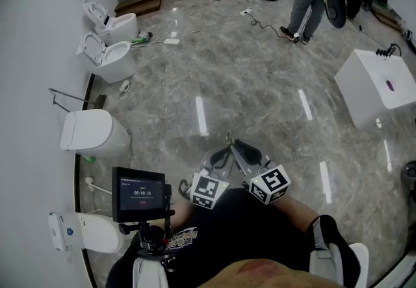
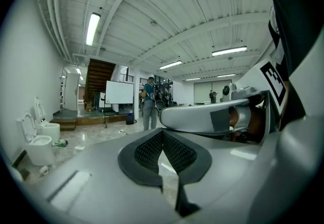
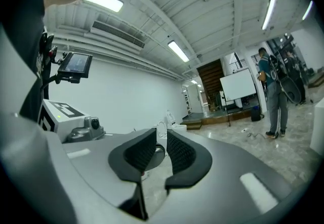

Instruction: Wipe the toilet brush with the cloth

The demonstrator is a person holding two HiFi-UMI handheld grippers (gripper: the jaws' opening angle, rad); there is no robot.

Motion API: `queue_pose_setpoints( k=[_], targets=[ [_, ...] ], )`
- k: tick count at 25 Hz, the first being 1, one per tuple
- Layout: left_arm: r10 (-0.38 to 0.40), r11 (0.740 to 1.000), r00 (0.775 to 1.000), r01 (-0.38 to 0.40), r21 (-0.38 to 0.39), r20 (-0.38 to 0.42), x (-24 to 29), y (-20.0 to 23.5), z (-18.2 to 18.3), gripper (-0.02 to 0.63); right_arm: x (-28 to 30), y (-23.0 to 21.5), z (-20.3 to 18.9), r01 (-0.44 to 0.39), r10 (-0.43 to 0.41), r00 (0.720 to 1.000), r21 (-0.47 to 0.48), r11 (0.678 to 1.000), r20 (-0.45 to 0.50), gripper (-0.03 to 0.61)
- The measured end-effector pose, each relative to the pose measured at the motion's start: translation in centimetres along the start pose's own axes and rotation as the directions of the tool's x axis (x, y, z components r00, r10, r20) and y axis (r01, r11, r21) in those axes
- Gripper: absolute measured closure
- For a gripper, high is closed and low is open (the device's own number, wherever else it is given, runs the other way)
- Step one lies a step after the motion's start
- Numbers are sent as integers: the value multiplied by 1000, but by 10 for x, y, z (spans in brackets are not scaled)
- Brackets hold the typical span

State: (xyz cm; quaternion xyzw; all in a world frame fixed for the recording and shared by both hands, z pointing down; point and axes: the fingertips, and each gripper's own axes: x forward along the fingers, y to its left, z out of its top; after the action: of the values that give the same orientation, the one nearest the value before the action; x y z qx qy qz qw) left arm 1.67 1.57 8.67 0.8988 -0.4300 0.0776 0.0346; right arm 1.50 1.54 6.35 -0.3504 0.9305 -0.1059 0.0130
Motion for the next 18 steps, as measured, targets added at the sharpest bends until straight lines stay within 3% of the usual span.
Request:
queue_pose_setpoints(
  k=[2,7,18],
  targets=[
    [-2,1000,1000,2,16,7,0,-2,2,612,-2,2,3,6,-6,1000,-29,1000,9,512],
    [3,1000,1000,-3,-23,3,0,2,1,611,-4,-5,0,20,-20,1000,24,1000,-11,512],
    [18,999,1000,-17,-48,10,-2,10,0,614,1,-8,-6,41,-40,999,19,999,-33,562]
  ],
)
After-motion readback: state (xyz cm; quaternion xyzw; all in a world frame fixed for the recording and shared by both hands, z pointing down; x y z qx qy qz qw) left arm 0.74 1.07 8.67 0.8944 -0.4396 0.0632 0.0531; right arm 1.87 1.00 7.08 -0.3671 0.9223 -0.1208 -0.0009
